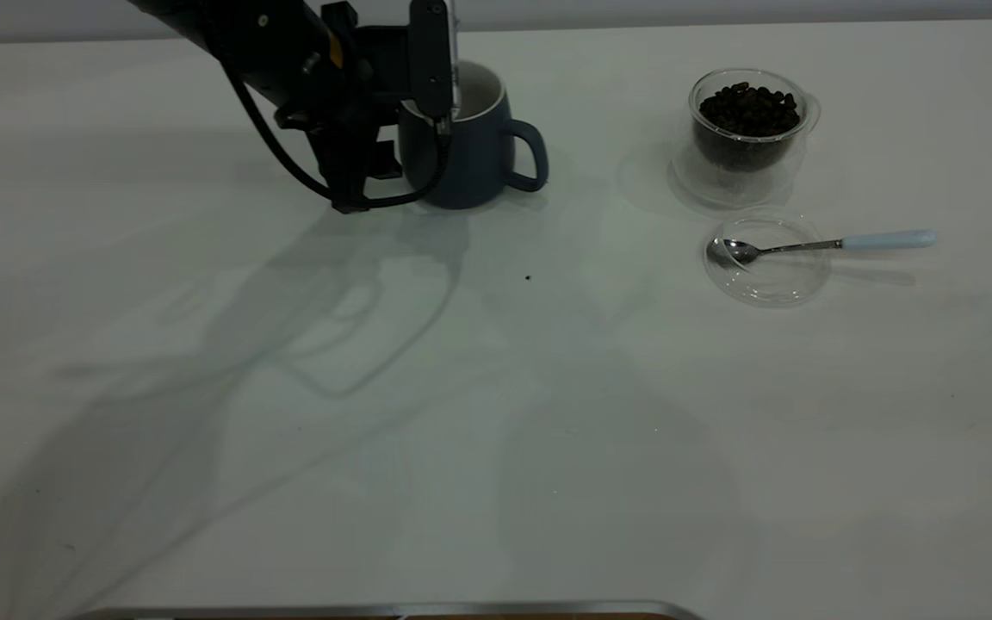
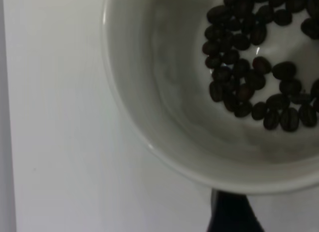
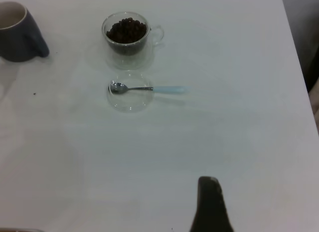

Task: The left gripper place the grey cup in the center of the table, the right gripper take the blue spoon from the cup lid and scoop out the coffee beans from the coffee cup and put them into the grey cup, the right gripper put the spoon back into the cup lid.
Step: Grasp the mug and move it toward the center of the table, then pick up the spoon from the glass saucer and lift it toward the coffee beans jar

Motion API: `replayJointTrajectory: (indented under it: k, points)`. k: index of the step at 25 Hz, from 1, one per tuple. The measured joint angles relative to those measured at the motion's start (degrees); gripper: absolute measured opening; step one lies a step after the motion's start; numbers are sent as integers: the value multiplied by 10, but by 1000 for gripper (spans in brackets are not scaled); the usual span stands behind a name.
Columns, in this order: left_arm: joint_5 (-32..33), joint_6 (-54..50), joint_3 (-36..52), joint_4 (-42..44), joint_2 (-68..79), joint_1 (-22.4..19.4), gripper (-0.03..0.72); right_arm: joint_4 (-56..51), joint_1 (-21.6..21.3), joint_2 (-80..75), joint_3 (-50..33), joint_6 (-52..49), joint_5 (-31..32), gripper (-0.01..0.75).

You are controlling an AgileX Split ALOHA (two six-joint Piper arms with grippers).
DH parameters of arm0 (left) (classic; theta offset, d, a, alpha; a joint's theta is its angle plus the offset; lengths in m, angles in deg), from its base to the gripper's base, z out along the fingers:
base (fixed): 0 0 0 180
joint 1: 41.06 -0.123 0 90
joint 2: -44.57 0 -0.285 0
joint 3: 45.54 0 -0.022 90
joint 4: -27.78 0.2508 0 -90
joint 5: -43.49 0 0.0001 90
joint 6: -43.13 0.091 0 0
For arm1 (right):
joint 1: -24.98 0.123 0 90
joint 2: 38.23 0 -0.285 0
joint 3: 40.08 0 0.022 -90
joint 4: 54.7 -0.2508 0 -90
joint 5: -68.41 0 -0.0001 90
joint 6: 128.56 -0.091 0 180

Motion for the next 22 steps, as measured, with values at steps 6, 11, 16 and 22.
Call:
replayJointTrajectory:
  k: [6, 11, 16, 22]
  points:
    - [10, -2, 0, 0, -2, 4, 495, 0, 0, 0, 0, 0, 0, 580]
    - [116, -2, 0, -2, -41, -11, 494, 0, 0, 0, 0, 0, 0, 580]
    - [223, -44, 0, -11, -128, -51, 493, 0, 0, 0, 0, 0, 0, 580]
    - [320, -130, 0, -15, -296, -59, 493, 0, 0, 0, 0, 0, 0, 580]
